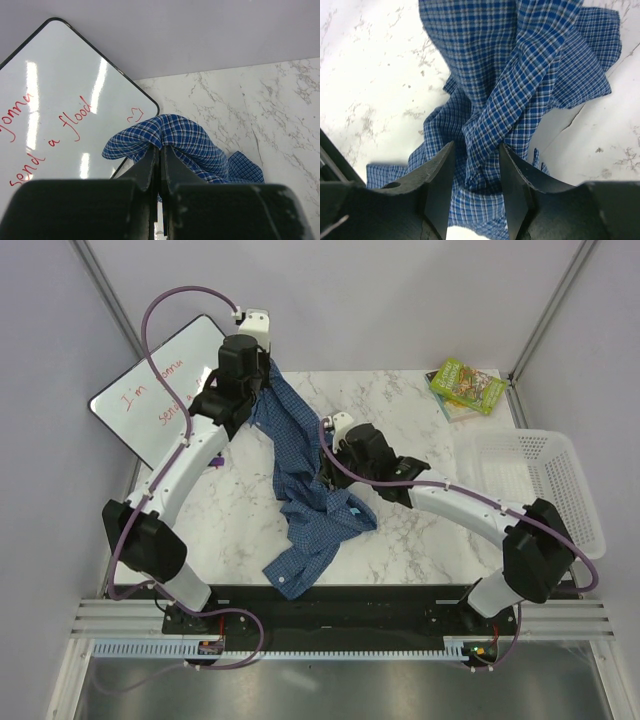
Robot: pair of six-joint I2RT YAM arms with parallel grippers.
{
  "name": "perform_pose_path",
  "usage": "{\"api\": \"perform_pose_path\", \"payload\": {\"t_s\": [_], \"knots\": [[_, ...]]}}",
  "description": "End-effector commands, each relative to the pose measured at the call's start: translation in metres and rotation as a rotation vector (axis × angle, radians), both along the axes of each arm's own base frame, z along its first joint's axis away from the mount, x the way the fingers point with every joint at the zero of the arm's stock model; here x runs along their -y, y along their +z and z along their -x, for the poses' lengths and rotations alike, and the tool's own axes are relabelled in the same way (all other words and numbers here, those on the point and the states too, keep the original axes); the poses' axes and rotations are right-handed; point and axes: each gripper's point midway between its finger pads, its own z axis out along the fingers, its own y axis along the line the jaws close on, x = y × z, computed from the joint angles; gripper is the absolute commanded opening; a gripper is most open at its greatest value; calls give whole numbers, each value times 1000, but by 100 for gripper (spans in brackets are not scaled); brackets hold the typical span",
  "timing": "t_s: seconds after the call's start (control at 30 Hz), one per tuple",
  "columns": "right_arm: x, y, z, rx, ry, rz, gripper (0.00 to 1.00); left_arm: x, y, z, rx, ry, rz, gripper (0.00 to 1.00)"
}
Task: Fold and stack the long sleeve shirts
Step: Flatten the shirt out
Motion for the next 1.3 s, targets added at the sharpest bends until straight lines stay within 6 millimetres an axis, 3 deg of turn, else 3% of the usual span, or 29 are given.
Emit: {"api": "perform_pose_path", "payload": {"t_s": [0.0, 0.17, 0.27, 0.33, 0.37, 0.4, 0.53, 0.6, 0.63, 0.73, 0.77, 0.83, 1.0, 1.03, 1.2, 1.23, 1.27], "knots": [[-10, 25, -25, 14, -65, -92, 48, -4, 48, 7, 108, 0, 52, 2], [-3, 22, -47, -21, -131, -124, 48, -4, 52, 11, 116, -7, 58, 2], [-6, 18, -51, -47, -135, -141, 41, -4, 53, 12, 116, -11, 59, 2], [-7, 18, -52, -48, -121, -144, 22, -5, 55, 14, 119, -8, 60, 2], [-6, 21, -53, -44, -116, -145, 9, -6, 56, 14, 121, -4, 59, 2], [-5, 25, -53, -33, -108, -146, 3, -8, 57, 15, 123, 2, 57, 2], [16, 60, -49, 26, -25, -120, 0, -23, 57, 21, 122, 20, 38, 2], [37, 89, -41, 123, 36, -56, 0, -34, 57, 27, 123, 18, 10, 2], [50, 97, -42, 161, 26, -27, 0, -46, 57, 28, 122, 34, -4, 2], [86, 115, -30, 266, 16, 73, 0, -57, 56, 39, 124, 3, -58, 2], [93, 106, -27, 254, 14, 106, 0, -57, 50, 43, 109, -19, -70, 2], [102, 105, -27, 259, -11, 124, 0, -52, 56, 56, 128, -77, -82, 2], [102, 100, -28, 233, -26, 111, 0, -38, 43, 90, 87, -220, -88, 2], [104, 99, -28, 233, -34, 115, 0, -39, 51, 104, 112, -242, -90, 2], [113, 88, -24, 222, -37, 134, 0, -22, 18, 151, 40, -433, -126, 2], [117, 75, -19, 202, -28, 150, 0, -18, -5, 160, -25, -461, -129, 2], [118, 69, -17, 208, -12, 164, 0, -16, -12, 165, -42, -472, -126, 2]]}}
